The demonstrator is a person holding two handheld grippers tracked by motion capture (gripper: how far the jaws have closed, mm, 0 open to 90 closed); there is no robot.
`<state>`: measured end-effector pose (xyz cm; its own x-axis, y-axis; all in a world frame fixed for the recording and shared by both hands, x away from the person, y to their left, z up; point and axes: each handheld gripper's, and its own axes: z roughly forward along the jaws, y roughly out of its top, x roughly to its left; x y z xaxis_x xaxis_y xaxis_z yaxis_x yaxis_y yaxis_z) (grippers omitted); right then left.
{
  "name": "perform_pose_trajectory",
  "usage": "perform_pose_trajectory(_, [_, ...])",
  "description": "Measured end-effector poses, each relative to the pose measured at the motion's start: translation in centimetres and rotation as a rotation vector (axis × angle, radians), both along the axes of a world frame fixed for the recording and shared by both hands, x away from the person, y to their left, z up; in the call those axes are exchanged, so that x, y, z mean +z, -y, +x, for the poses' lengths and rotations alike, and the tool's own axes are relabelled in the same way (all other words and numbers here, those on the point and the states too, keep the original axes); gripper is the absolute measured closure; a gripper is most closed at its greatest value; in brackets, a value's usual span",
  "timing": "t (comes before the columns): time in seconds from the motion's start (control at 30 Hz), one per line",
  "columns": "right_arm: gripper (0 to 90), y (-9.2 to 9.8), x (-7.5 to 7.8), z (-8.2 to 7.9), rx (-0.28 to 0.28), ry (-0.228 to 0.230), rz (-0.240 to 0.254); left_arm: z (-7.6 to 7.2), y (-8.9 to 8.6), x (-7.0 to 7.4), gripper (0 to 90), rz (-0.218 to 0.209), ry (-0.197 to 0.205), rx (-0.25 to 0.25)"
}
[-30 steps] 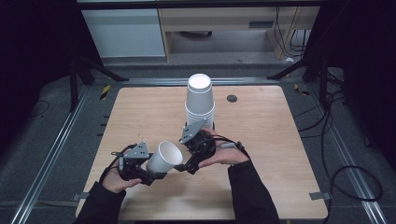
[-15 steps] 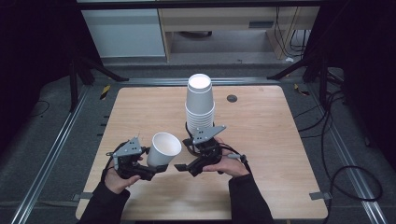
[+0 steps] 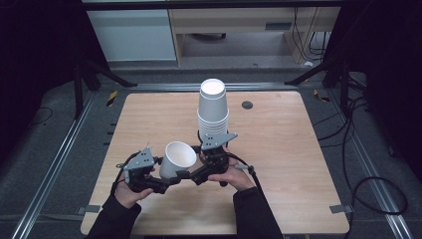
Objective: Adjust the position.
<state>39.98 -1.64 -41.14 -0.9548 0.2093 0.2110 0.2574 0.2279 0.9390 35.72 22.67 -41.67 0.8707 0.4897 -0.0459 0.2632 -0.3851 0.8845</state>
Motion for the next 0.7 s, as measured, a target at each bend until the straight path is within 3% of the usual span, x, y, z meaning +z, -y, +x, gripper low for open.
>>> perform_pose_trajectory(0.7, [12.2,-1.4,-0.4,0.3,0.023,-0.027,0.069,-0.2,0.4,0.0,21.9,0.004,0.013,-0.001])
